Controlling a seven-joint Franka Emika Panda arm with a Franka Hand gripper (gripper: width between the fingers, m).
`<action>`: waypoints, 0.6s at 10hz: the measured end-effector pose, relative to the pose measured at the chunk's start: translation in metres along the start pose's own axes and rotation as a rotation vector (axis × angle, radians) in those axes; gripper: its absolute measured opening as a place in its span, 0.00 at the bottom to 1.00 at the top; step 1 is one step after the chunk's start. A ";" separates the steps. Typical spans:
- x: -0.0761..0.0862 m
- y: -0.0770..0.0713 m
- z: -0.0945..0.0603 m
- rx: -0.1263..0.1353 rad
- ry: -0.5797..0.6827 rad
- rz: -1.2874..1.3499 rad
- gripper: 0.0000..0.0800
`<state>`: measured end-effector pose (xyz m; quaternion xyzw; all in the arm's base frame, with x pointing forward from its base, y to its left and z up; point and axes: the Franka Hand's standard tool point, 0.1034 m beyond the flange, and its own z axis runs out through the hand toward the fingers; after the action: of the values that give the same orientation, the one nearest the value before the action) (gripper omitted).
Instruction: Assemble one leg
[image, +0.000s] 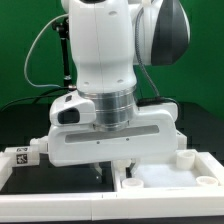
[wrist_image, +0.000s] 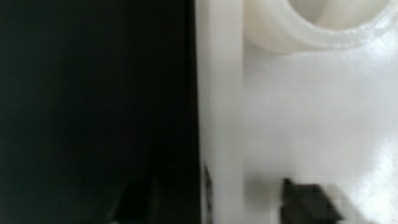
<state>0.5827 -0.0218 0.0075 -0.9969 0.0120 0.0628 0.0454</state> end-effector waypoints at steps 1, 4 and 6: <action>0.000 0.000 0.000 0.000 0.000 0.000 0.58; -0.019 -0.028 -0.022 0.011 -0.026 0.023 0.80; -0.038 -0.063 -0.037 0.006 -0.020 -0.016 0.81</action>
Offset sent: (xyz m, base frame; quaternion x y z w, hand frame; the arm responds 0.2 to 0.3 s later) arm -0.0444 0.0396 0.0392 0.0147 -0.0326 0.0459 0.9983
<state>0.5515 0.0380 0.0549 -0.9962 0.0038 0.0724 0.0490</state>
